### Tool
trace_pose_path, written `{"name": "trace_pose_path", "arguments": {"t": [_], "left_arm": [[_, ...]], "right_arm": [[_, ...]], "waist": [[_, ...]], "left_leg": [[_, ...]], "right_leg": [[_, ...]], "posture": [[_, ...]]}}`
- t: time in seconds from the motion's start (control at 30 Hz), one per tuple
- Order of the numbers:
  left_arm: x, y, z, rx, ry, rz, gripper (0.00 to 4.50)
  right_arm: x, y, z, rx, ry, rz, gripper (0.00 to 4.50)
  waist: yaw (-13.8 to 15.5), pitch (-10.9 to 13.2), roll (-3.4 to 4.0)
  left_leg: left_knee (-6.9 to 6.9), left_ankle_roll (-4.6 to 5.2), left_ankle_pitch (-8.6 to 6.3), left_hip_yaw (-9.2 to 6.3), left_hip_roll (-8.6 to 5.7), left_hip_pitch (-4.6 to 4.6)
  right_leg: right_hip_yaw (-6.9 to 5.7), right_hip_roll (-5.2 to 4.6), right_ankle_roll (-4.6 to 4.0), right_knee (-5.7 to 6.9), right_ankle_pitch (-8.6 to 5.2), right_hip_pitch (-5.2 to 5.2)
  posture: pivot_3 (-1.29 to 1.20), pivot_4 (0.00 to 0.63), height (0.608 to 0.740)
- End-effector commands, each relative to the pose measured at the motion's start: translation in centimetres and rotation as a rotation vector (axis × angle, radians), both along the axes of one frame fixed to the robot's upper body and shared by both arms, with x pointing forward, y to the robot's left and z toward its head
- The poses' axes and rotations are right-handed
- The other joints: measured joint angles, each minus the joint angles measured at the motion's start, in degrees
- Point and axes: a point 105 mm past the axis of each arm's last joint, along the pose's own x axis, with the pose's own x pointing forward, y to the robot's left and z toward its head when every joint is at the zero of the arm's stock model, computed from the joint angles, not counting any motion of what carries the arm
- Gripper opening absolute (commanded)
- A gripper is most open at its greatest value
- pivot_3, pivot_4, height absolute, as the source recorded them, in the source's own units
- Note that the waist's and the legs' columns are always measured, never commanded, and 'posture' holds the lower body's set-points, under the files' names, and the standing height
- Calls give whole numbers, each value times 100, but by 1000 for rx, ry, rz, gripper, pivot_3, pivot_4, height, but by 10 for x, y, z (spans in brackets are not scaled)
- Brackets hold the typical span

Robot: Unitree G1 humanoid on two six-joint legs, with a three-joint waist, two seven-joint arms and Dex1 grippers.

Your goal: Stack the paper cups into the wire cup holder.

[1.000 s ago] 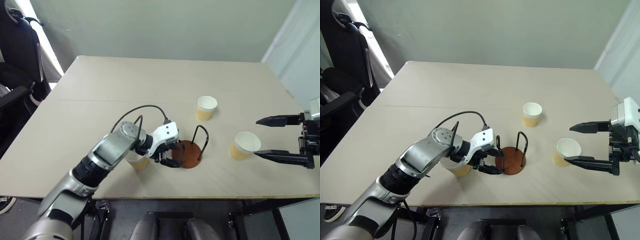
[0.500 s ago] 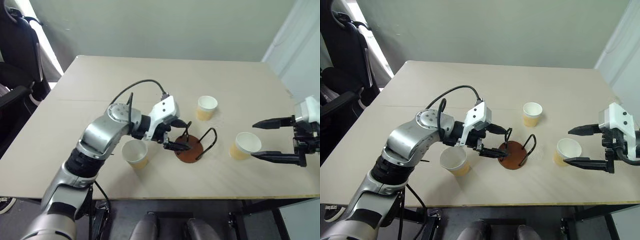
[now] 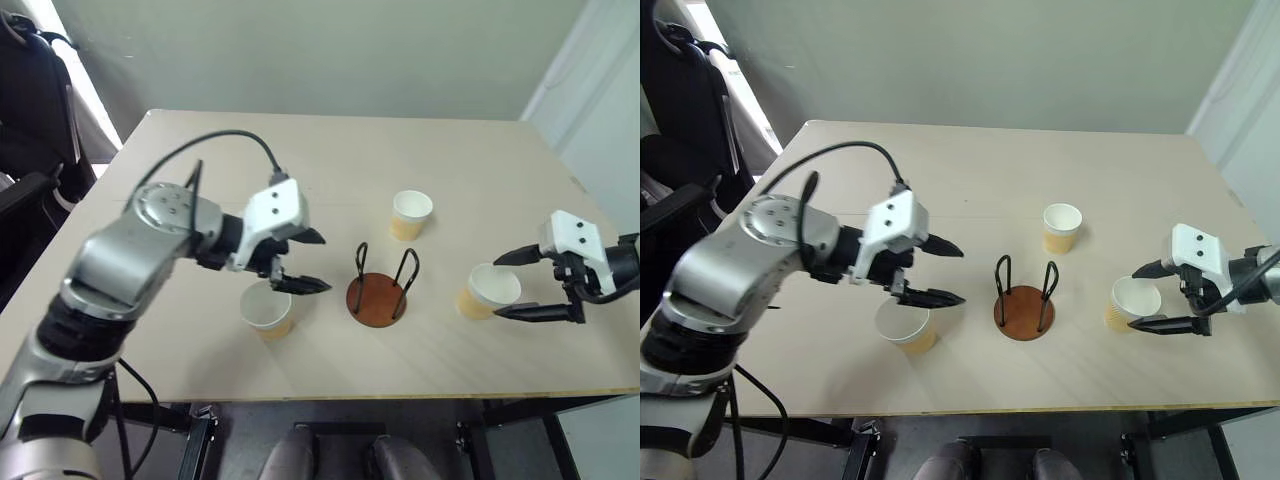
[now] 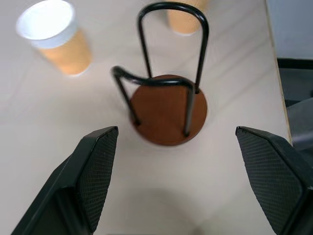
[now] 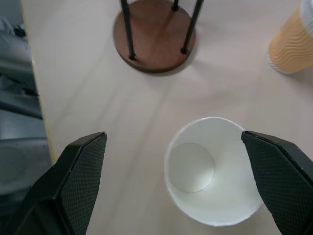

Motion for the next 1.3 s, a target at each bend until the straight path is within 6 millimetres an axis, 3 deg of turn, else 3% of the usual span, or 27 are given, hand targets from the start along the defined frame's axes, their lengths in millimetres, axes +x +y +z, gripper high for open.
{"name": "trace_pose_path", "arguments": {"t": [0.03, 0.13, 0.23, 0.33, 0.47, 0.7, 0.9, 0.97, 1.03, 1.1, 1.23, 1.3], "left_arm": [[-12, 29, 54, -68, -172, -25, 4108], [-18, 50, 78, -100, -244, 3, 4108], [-27, 68, 83, -66, -242, 25, 4108], [-43, 85, 78, -25, -190, 45, 4152], [-51, 87, 65, -34, -143, 69, 4152], [-55, 88, 55, -45, -128, 101, 4152], [-57, 92, 52, -45, -128, 122, 4152], [-57, 93, 51, -44, -127, 126, 4152], [-55, 92, 48, -43, -122, 127, 4152], [-54, 92, 46, -42, -120, 128, 4152], [-53, 91, 39, -36, -95, 121, 4152], [-54, 89, 38, -38, -86, 113, 4152]], "right_arm": [[4, -2, -7, -53, 11, 20, 4500], [8, -3, -17, -86, 35, 24, 4500], [10, -3, -25, -115, 56, 41, 4500], [15, 2, -33, -119, 60, 55, 3913], [20, 3, -37, -120, 59, 59, 2464], [15, 7, -21, -109, 55, 113, 29], [2, 45, 75, 117, -145, 303, 29], [2, 56, 97, 172, -211, 340, 29], [5, 79, 115, 217, -289, 403, 29], [5, 94, 122, 230, -323, 444, 29], [13, 131, 100, 199, -307, 547, 29], [18, 138, 89, 175, -298, 558, 29]], "waist": [[-15, 0, 0], [-26, 0, 2], [-31, 2, 4], [-68, 2, 5], [-77, 2, 5], [-78, 3, 7], [-101, 8, 17], [-116, 6, 13], [-131, -2, 1], [-152, -2, 1], [-157, -2, 1], [-160, -2, 1]], "left_leg": [[-3, -2, 0, 0, 0, 0], [-11, -4, -1, 0, 0, 0], [-15, -3, -1, 0, 0, -2], [-20, -4, -3, 2, 0, -4], [-23, -5, -4, 1, 2, -6], [-23, -8, -5, 0, 5, -6], [-31, -24, 3, 2, 4, -11], [-36, -26, 4, 1, 7, -10], [-45, -29, 5, -1, 13, -2], [-52, -31, 4, -1, 18, -1], [-80, -49, 16, -3, 20, -4], [-90, -56, 20, -3, 20, -7]], "right_leg": [[0, 0, -5, -2, 2, -4], [0, -1, -11, -3, -1, -9], [0, -3, -16, -2, -3, -14], [0, -5, -21, -3, -4, -18], [-5, -5, -31, 0, -1, -23], [-11, -6, -60, 5, 16, -28], [-9, -5, -79, 12, 18, -48], [-9, -3, -89, 14, 15, -54], [-14, -2, -107, 14, 7, -55], [-14, 4, -118, 15, 10, -59], [-20, 4, -121, 15, 12, -73], [-20, 4, -122, 16, 13, -81]], "posture": [[0, 150, 740], [0, 150, 740], [0, 150, 740], [0, 150, 740], [0, 150, 740], [0, 150, 740], [0, 150, 740], [0, 150, 740], [0, 150, 740], [0, 150, 740], [0, 150, 740], [0, 150, 740]]}}
